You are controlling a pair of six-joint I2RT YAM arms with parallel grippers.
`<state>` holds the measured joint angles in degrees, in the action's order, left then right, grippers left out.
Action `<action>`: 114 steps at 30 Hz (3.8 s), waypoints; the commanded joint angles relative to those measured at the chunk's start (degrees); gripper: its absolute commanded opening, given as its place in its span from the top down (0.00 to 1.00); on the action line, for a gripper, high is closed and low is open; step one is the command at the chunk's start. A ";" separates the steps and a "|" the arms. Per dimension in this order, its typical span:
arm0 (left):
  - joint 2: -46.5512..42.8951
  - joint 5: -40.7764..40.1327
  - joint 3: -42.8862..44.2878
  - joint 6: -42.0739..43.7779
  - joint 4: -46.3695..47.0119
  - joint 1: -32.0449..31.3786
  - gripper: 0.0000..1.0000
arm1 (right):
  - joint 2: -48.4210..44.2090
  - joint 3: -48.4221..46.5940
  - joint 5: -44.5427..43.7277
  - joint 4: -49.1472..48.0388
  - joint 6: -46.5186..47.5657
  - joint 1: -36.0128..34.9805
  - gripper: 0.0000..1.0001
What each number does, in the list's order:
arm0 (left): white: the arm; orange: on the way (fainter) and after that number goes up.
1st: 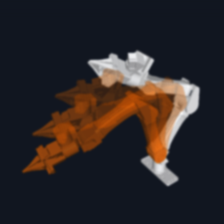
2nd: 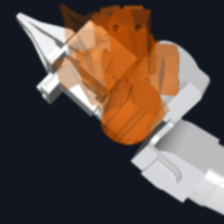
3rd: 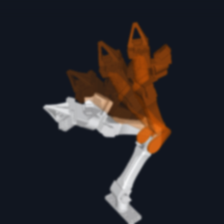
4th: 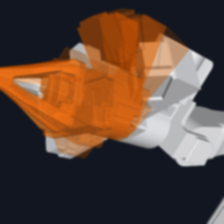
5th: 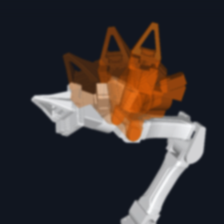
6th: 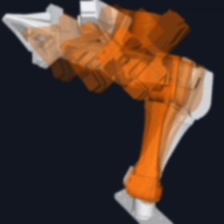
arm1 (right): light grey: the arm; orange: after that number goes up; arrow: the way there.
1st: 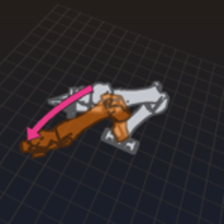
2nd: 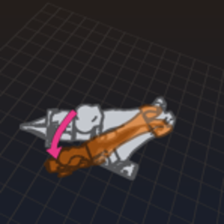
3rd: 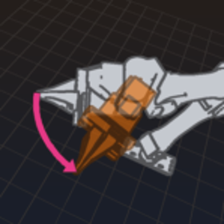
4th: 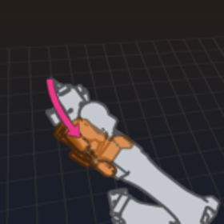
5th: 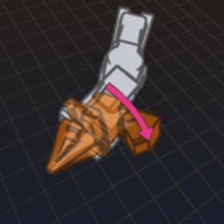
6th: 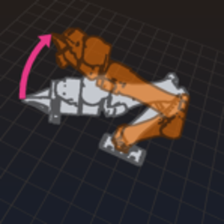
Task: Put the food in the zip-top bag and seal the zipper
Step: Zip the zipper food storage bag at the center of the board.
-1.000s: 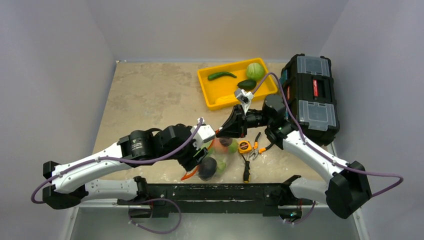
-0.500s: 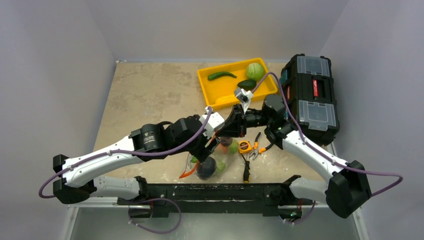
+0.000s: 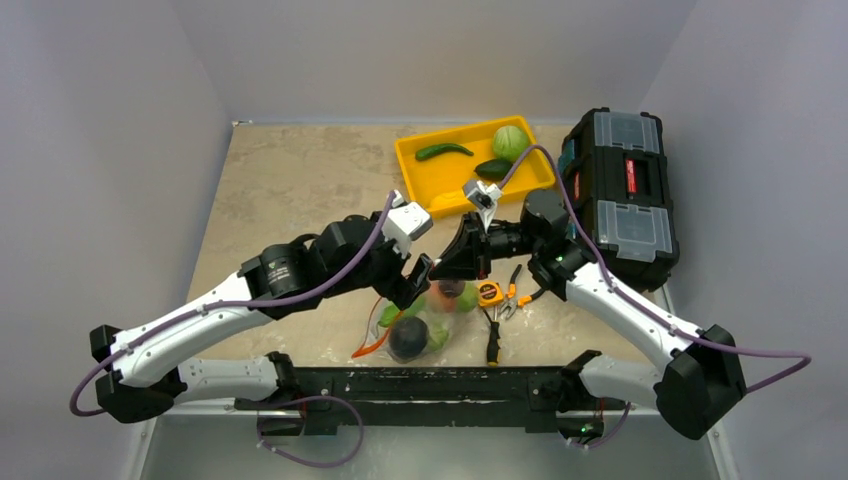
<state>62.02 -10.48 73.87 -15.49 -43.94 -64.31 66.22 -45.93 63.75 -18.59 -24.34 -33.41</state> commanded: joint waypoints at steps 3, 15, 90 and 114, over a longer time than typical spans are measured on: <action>-0.03 7.64 -4.44 -0.98 4.55 3.80 0.33 | -2.19 -3.44 -2.32 0.30 0.78 -1.32 1.00; -3.97 6.96 -10.39 -0.19 3.89 5.78 0.97 | -0.20 -2.95 -0.51 -0.04 1.14 -1.32 0.79; 1.10 28.00 0.09 -3.09 6.30 13.24 0.83 | -0.10 2.97 -5.55 -11.39 -3.22 -3.68 1.00; -1.62 25.81 -5.74 -2.71 4.24 13.42 1.00 | -7.45 10.54 -19.74 -20.79 -9.95 -3.94 1.00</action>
<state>62.06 14.52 69.82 -18.44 -38.09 -50.85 59.86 -35.09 46.85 -32.95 -33.47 -37.45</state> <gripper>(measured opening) 0.088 0.003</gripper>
